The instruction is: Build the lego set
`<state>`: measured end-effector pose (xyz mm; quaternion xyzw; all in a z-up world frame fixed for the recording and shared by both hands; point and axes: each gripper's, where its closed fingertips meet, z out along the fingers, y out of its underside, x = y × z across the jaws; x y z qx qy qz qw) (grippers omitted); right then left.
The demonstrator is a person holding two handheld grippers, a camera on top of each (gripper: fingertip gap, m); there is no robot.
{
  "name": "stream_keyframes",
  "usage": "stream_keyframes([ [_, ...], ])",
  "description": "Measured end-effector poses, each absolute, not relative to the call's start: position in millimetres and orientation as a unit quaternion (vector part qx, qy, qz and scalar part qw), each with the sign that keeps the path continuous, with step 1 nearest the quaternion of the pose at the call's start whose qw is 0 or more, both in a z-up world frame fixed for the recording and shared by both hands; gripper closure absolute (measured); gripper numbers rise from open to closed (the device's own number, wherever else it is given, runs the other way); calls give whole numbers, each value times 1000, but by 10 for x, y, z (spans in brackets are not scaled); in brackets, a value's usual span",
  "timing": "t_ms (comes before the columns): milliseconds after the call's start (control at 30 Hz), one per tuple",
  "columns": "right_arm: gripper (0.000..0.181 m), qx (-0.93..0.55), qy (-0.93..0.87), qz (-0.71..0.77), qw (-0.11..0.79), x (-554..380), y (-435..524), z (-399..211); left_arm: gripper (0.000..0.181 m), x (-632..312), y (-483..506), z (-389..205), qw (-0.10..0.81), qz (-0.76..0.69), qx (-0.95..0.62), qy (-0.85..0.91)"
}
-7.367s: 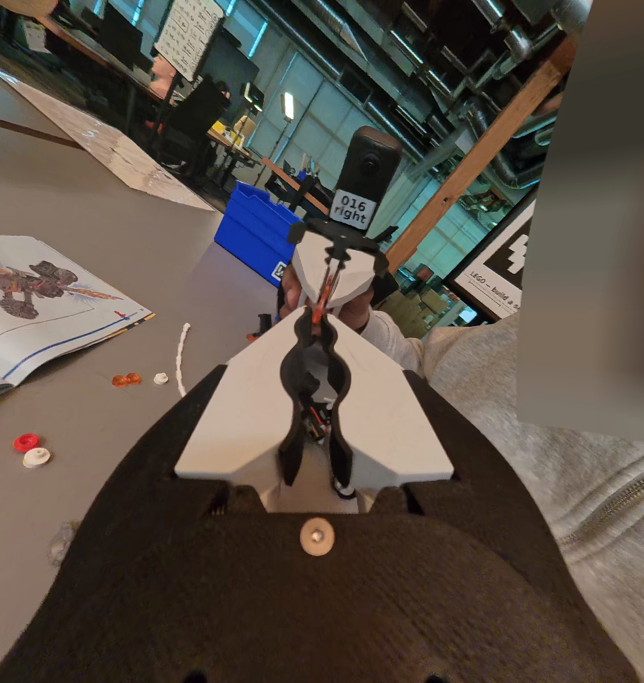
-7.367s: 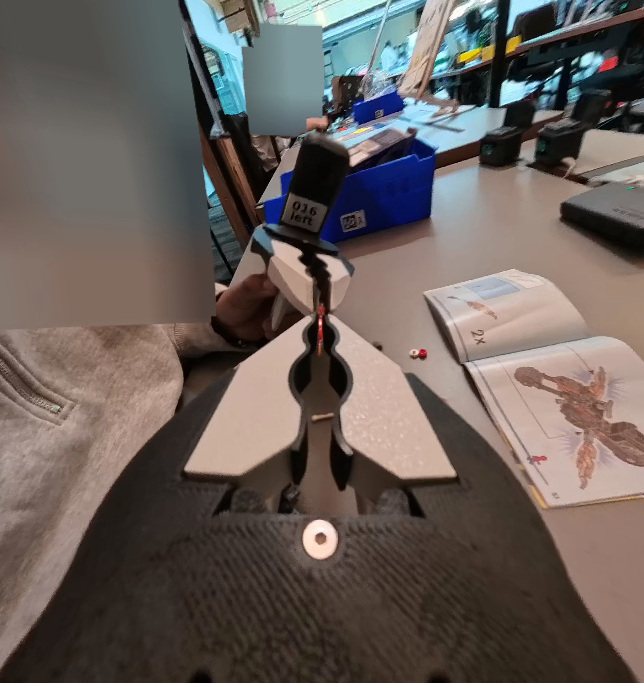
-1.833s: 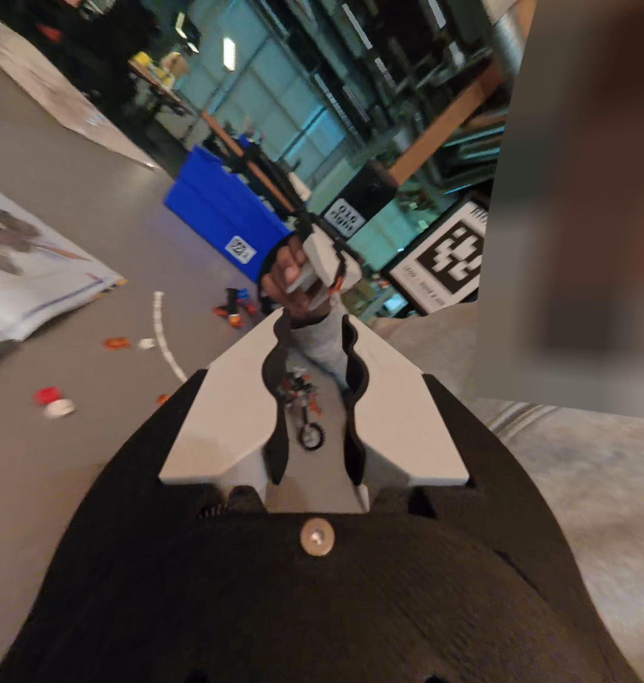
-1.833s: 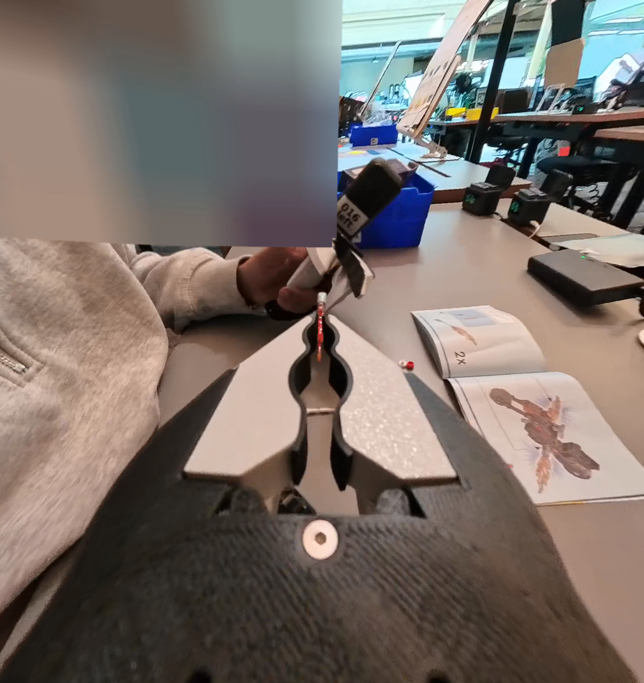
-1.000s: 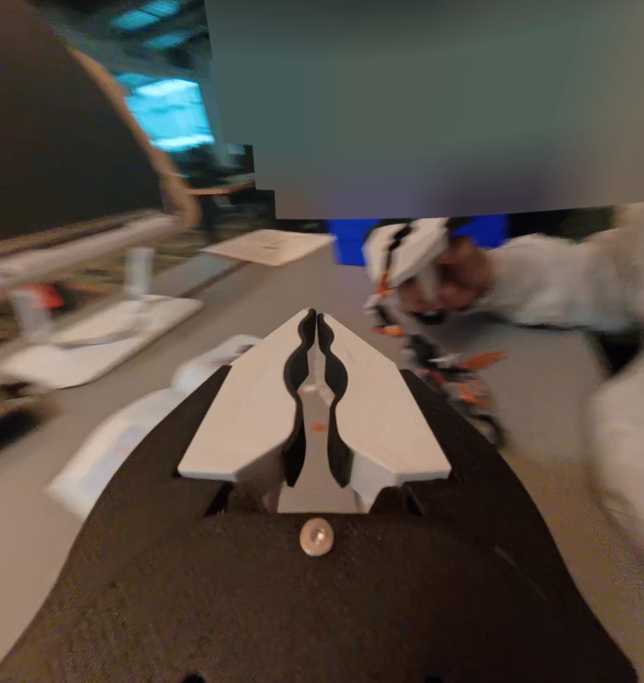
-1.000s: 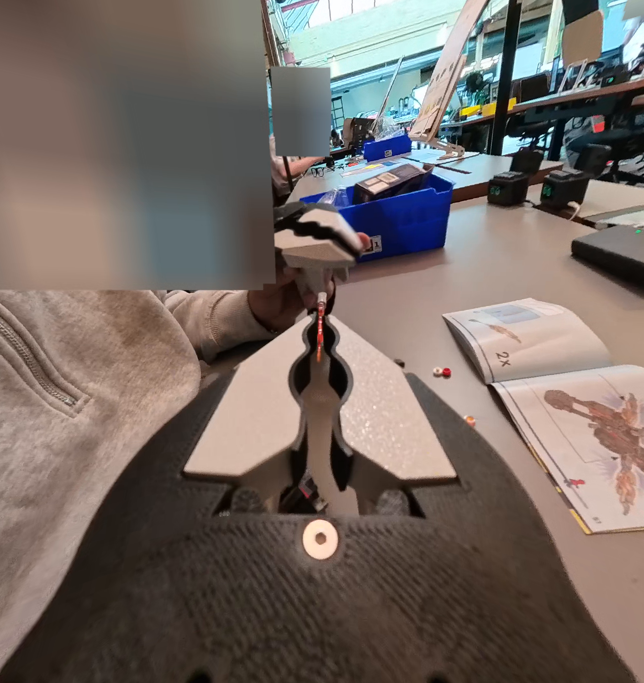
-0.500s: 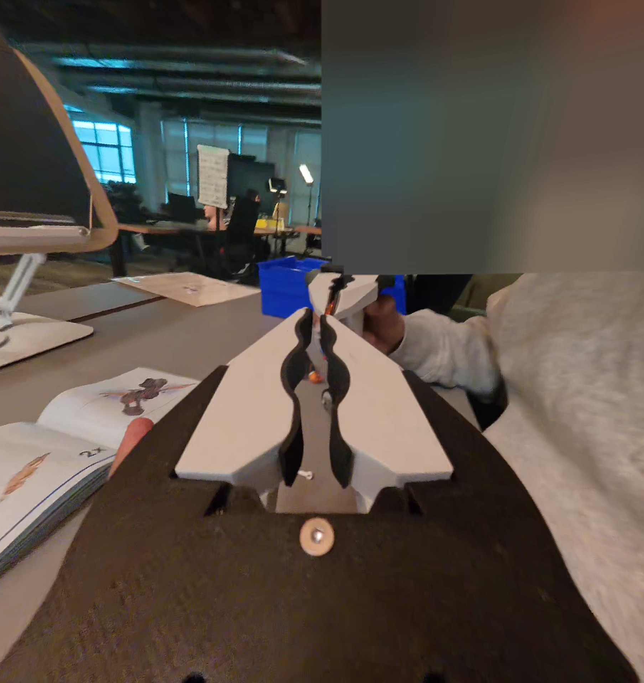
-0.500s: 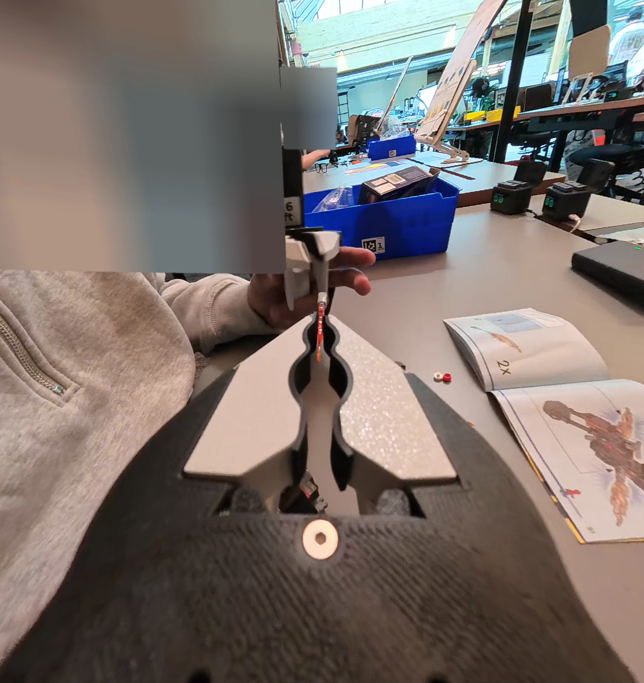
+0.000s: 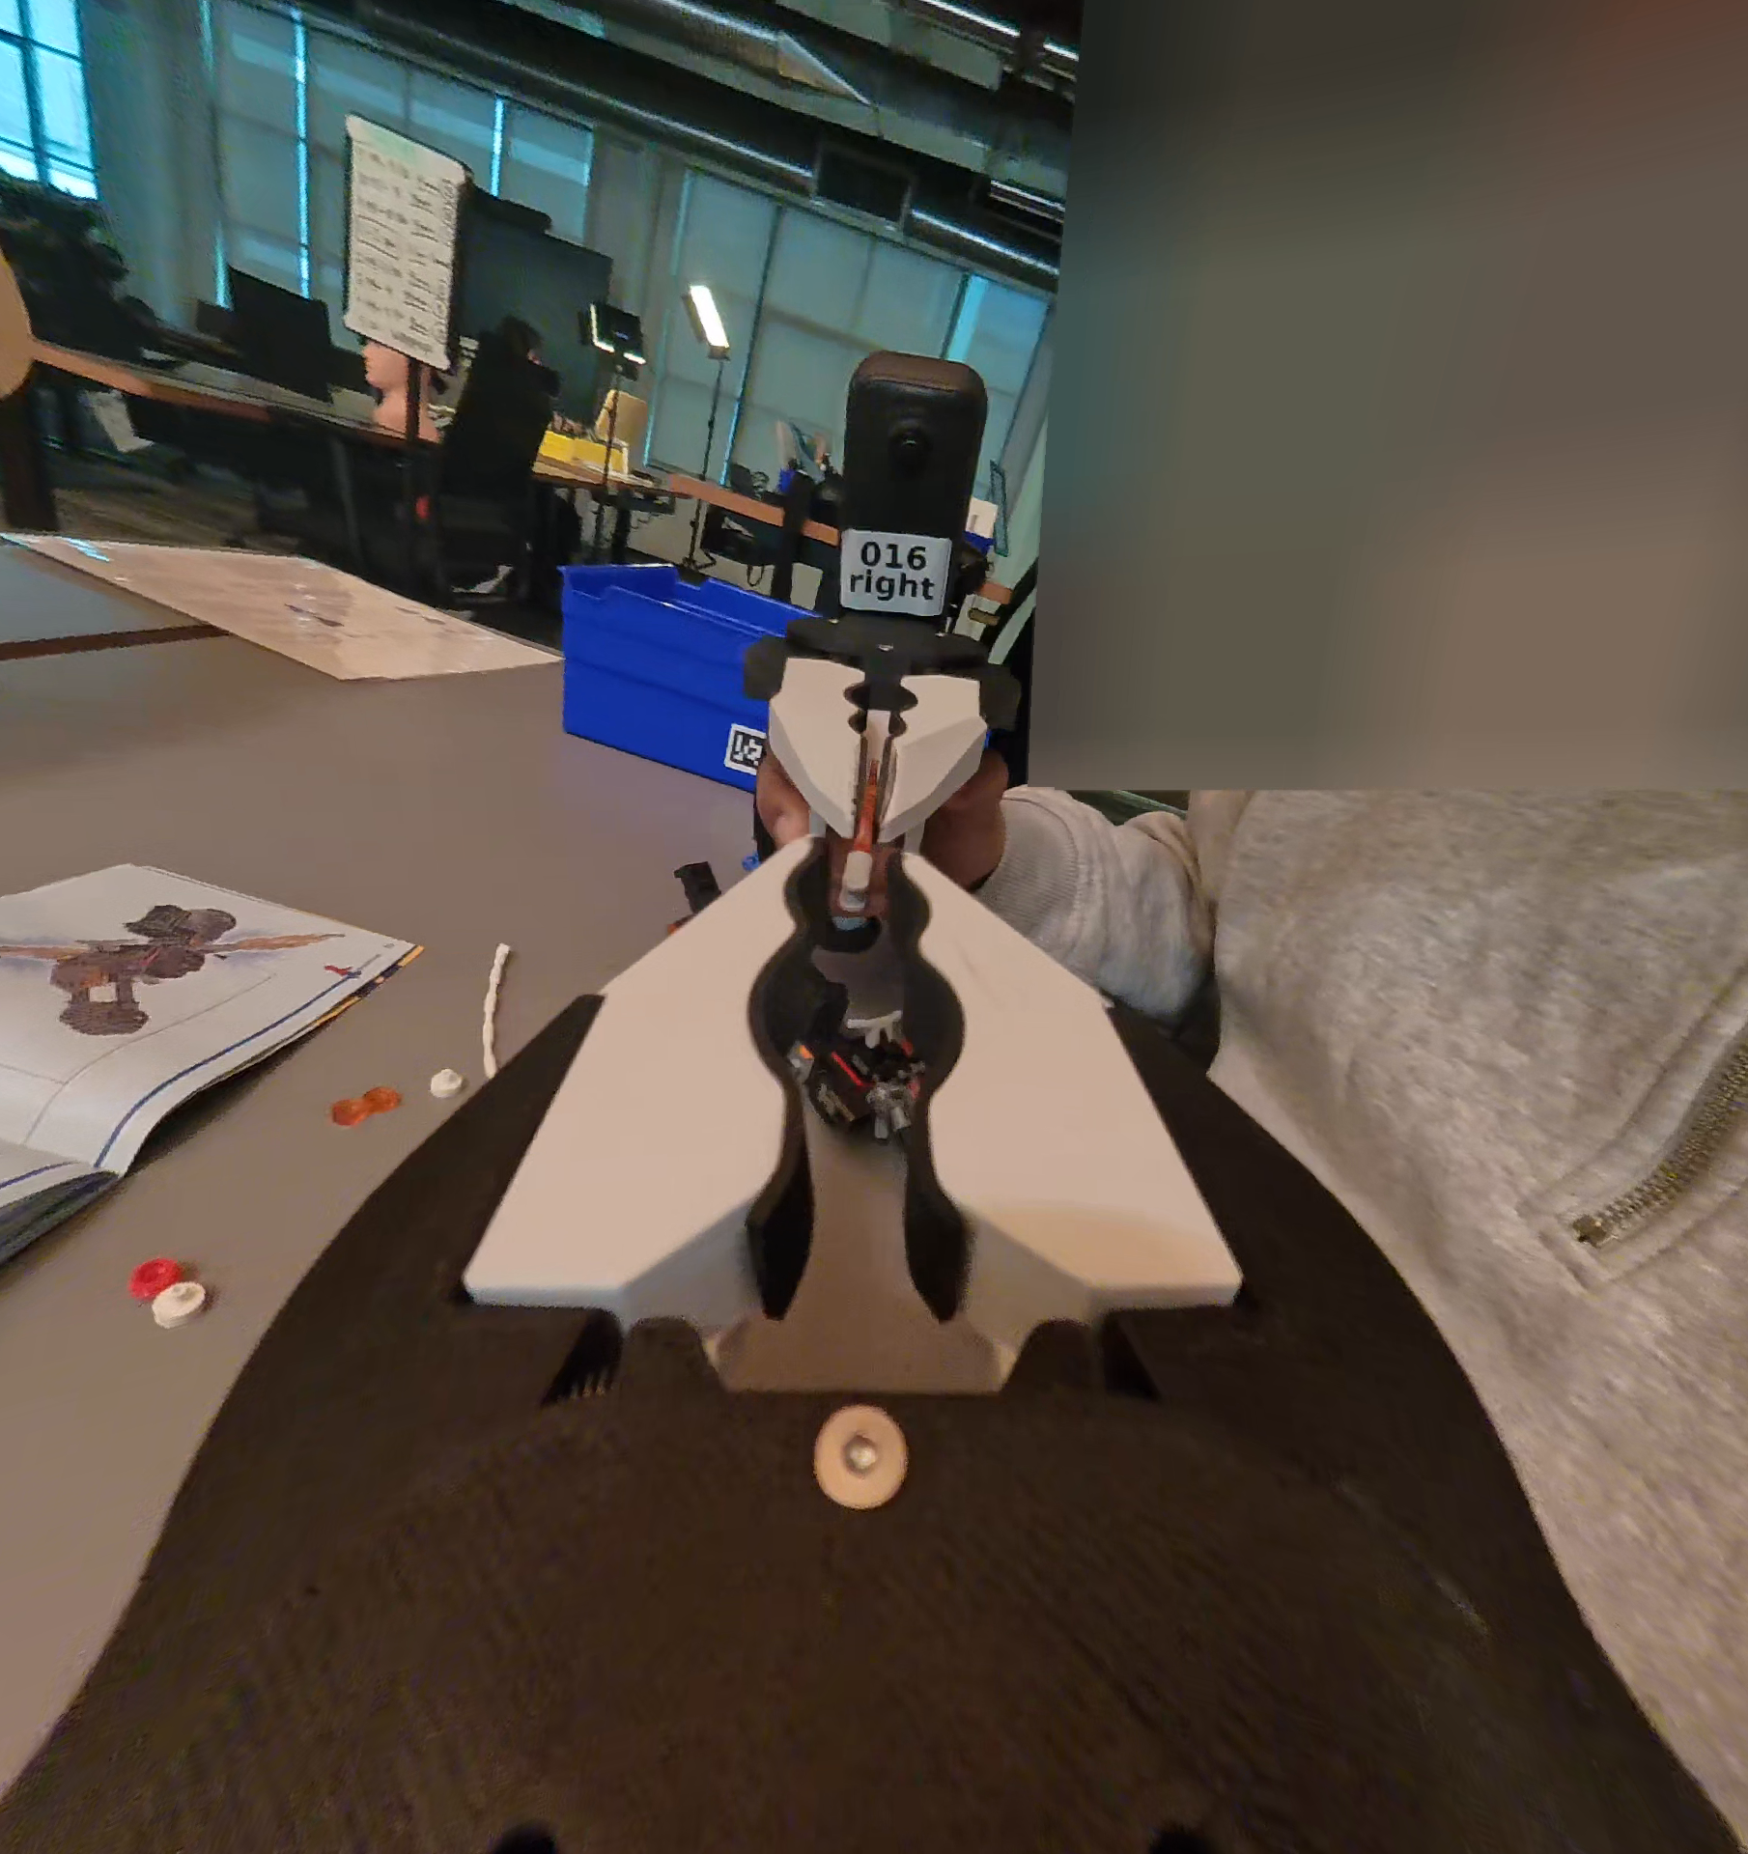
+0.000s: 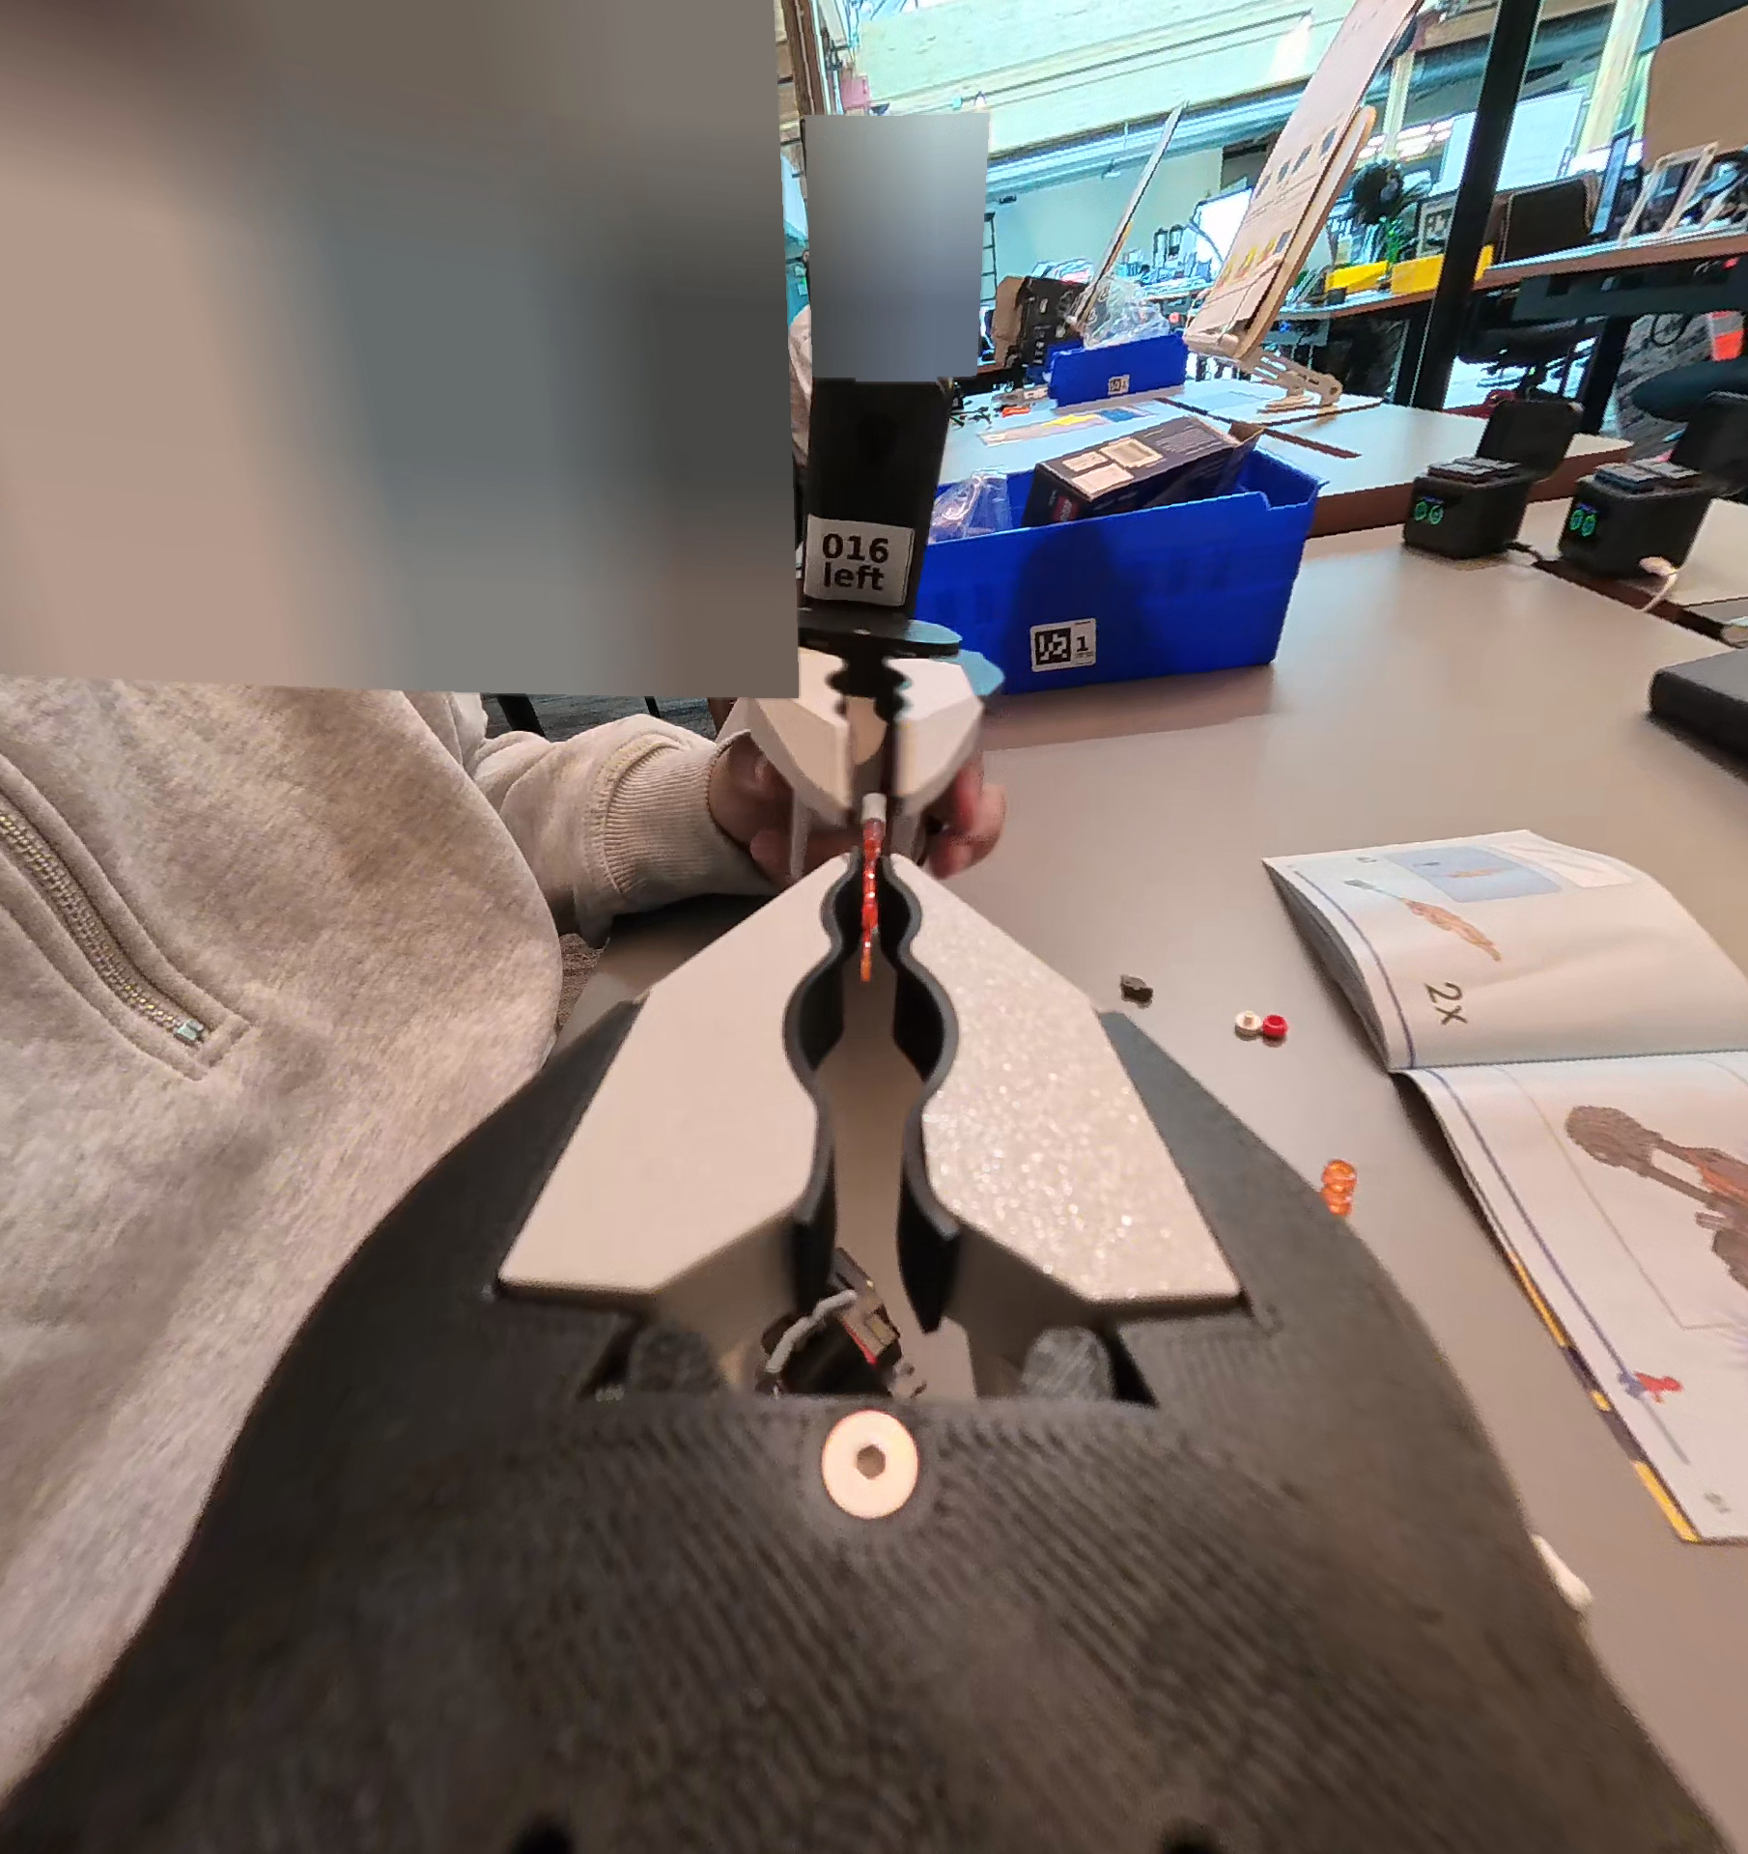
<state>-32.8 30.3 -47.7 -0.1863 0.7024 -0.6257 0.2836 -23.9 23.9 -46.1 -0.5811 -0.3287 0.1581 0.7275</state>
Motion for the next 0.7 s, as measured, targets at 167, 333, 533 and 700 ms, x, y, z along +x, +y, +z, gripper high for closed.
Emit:
stream_keyframes([
  [167, 181, -187, 701, -626, 286, -322, 305, -472, 179, -235, 242, -460, 733, 146, -578, -327],
  [333, 181, -188, 699, -628, 287, -314, 307, -460, 171, -258, 218, -465, 734, 150, -572, -334],
  [533, 181, -191, 698, -626, 292, -294, 311, -457, 179, -218, 278, -473, 734, 128, -584, -322],
  [700, 181, -188, 704, -618, 295, -278, 307, -483, 179, -208, 272, -494, 736, 89, -582, -334],
])
